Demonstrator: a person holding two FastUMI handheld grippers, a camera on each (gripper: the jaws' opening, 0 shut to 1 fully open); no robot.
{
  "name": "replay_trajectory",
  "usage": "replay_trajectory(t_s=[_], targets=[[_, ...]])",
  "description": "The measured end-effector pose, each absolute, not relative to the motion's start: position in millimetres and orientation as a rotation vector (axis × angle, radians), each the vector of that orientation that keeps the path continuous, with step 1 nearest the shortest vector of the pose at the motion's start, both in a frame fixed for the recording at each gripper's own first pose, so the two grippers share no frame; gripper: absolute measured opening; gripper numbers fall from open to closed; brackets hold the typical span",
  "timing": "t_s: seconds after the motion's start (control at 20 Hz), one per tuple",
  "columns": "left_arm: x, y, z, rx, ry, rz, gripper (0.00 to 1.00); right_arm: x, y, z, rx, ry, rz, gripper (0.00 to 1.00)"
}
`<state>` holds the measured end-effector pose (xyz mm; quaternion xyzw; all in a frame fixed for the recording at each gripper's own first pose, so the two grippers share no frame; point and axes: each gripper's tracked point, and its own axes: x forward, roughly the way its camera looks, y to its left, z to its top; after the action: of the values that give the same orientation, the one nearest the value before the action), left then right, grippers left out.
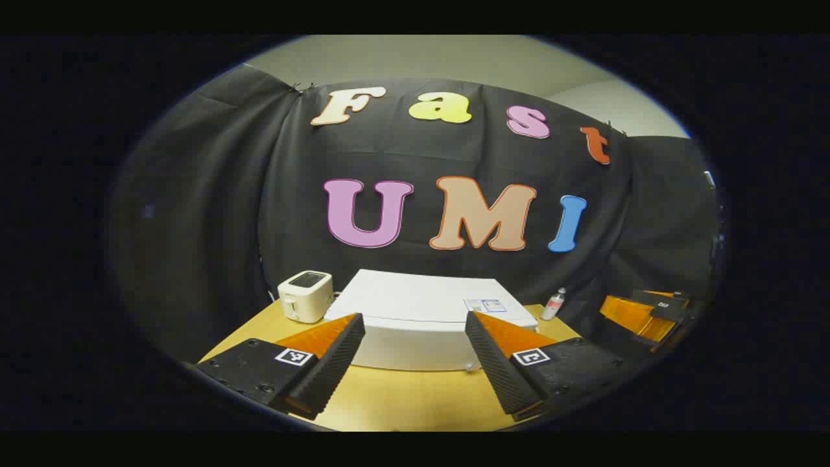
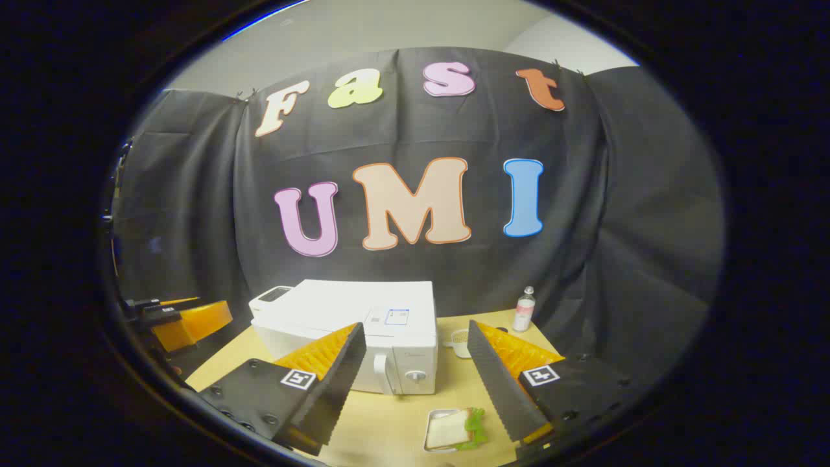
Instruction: Open the microwave oven with the left hand, put the food in, and close the microwave oven.
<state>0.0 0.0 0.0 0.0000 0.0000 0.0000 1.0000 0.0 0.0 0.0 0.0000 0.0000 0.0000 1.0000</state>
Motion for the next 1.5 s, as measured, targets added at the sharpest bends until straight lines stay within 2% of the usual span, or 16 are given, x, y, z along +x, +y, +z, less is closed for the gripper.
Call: replay_trajectory(t_s=[0.15,0.2,0.5,0.55,0.6,0.95,1.0,1.05,1.15,1.2,1.5], targets=[[-0.4,-1.1,-2.3,-0.008,0.003,0.02,0.93,3.2,-11.6,0.9,-0.01,0.002,-0.01,0.94],[-1.4,-0.6,-1.4,-0.004,0.002,0.025,0.96,4.2,-14.1,-0.6,-0.009,0.006,-0.01,0.94],[-7.4,-5.7,-0.1,0.008,-0.009,0.039,0.96,5.6,-25.8,-8.7,-0.015,0.023,-0.007,0.94],[-9.0,-6.9,0.0,0.006,-0.007,0.043,0.96,5.4,-26.1,-8.8,-0.012,0.026,-0.003,0.99],[-10.1,-8.3,0.1,0.005,-0.006,0.046,0.96,4.4,-27.1,-8.9,-0.01,0.025,0.001,0.94],[-14.0,-12.4,-6.5,0.001,0.008,0.064,0.96,0.5,-38.7,-11.1,0.005,0.029,0.001,0.94],[-14.6,-13.0,-6.9,-0.001,0.01,0.065,0.93,-0.7,-40.9,-11.1,0.011,0.031,0.0,0.94],[-14.3,-13.8,-7.7,-0.003,0.013,0.065,0.96,-2.2,-42.9,-10.9,0.013,0.033,-0.004,0.94],[-15.0,-15.4,-10.2,-0.004,0.021,0.062,0.93,-3.4,-47.3,-11.6,0.014,0.034,-0.013,0.94],[-15.2,-15.8,-12.0,-0.002,0.026,0.06,0.96,-4.2,-48.7,-12.2,0.015,0.034,-0.017,0.94],[-10.1,-19.6,-32.5,0.006,0.081,0.043,0.96,-10.7,-58.8,-17.5,0.017,0.041,-0.048,0.94]])
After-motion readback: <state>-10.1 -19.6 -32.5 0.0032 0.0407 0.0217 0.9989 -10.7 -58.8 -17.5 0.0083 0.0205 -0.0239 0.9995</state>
